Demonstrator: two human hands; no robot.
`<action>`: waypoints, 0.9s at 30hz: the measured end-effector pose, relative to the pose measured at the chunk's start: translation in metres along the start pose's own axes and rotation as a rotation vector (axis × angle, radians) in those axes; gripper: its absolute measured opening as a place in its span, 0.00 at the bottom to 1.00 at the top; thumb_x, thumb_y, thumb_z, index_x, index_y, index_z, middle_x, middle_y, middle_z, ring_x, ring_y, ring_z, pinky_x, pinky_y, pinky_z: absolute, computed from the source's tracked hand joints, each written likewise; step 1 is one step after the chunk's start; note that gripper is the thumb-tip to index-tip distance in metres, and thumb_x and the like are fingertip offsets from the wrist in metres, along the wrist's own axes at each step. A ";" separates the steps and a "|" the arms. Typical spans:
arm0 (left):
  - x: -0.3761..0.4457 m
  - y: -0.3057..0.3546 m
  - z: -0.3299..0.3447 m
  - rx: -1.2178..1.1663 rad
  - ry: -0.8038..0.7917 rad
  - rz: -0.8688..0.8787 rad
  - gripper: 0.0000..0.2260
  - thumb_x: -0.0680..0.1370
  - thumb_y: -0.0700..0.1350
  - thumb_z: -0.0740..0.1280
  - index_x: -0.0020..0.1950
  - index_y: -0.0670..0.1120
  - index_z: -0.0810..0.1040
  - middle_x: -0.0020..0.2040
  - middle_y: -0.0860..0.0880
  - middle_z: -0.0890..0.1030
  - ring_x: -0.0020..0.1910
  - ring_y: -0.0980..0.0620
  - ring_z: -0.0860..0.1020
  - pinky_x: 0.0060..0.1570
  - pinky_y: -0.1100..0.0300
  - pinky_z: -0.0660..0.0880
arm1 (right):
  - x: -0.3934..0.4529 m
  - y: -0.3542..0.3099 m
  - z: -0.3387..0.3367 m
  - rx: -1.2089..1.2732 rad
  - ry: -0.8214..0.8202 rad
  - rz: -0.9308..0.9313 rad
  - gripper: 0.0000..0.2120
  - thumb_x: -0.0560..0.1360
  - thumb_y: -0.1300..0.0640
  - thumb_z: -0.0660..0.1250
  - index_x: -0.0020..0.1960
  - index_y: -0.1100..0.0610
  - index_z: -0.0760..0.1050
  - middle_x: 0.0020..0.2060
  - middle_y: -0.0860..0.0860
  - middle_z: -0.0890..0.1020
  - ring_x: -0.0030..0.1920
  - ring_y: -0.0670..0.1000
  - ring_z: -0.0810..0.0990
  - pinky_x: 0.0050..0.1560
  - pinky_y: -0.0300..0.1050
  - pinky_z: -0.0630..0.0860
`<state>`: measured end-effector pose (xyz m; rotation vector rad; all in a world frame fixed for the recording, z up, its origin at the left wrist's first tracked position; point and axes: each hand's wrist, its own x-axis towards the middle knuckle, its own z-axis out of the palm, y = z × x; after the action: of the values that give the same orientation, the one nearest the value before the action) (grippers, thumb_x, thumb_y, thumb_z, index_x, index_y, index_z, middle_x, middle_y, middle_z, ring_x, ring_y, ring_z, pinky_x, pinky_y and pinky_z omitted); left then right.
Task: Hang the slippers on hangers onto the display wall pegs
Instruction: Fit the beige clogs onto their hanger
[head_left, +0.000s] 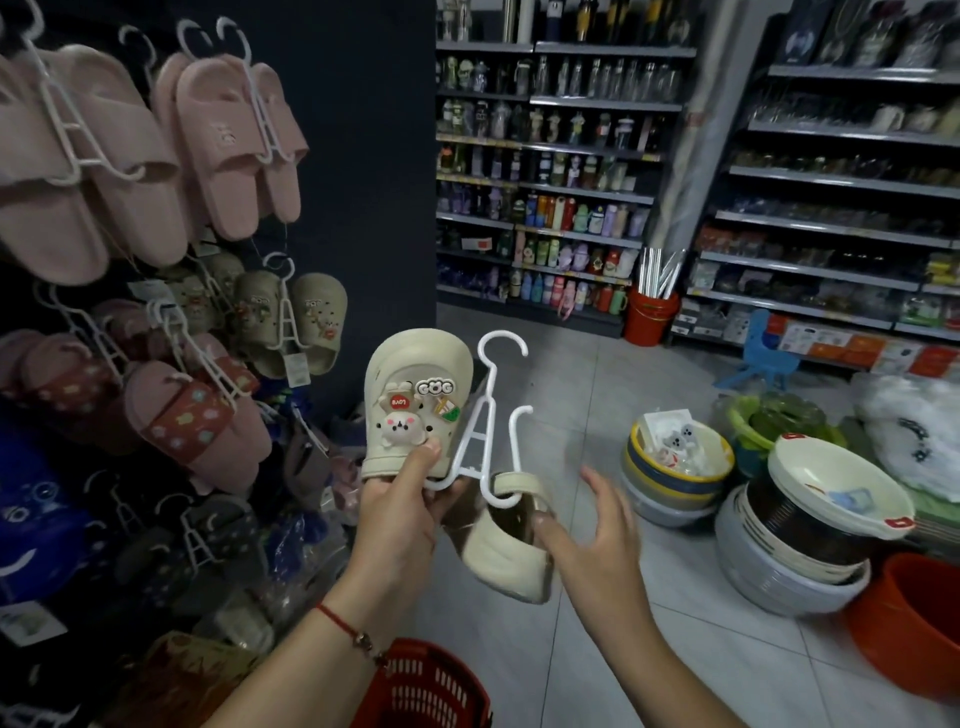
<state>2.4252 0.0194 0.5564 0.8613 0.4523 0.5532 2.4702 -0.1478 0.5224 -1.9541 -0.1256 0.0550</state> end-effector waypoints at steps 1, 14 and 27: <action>0.001 0.001 0.000 -0.002 0.003 -0.001 0.13 0.80 0.37 0.67 0.65 0.41 0.78 0.57 0.40 0.85 0.54 0.42 0.84 0.49 0.53 0.83 | -0.003 0.000 0.001 0.148 -0.096 0.266 0.41 0.66 0.38 0.75 0.74 0.43 0.63 0.73 0.47 0.65 0.67 0.53 0.68 0.63 0.50 0.68; -0.004 0.005 -0.030 0.178 -0.020 0.005 0.11 0.80 0.36 0.65 0.60 0.48 0.78 0.48 0.49 0.87 0.45 0.53 0.86 0.41 0.55 0.83 | 0.042 -0.006 0.003 0.957 -0.456 0.594 0.27 0.67 0.67 0.65 0.67 0.66 0.74 0.53 0.63 0.84 0.48 0.61 0.85 0.50 0.57 0.82; -0.015 0.002 -0.018 0.218 0.072 -0.018 0.09 0.79 0.37 0.68 0.58 0.44 0.80 0.48 0.43 0.85 0.44 0.44 0.82 0.41 0.53 0.82 | 0.060 -0.038 0.006 0.764 -0.318 0.290 0.29 0.69 0.42 0.75 0.65 0.53 0.74 0.53 0.51 0.86 0.53 0.52 0.86 0.55 0.51 0.81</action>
<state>2.4032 0.0216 0.5498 1.0468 0.5934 0.5254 2.5273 -0.1218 0.5563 -1.1746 -0.0193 0.5290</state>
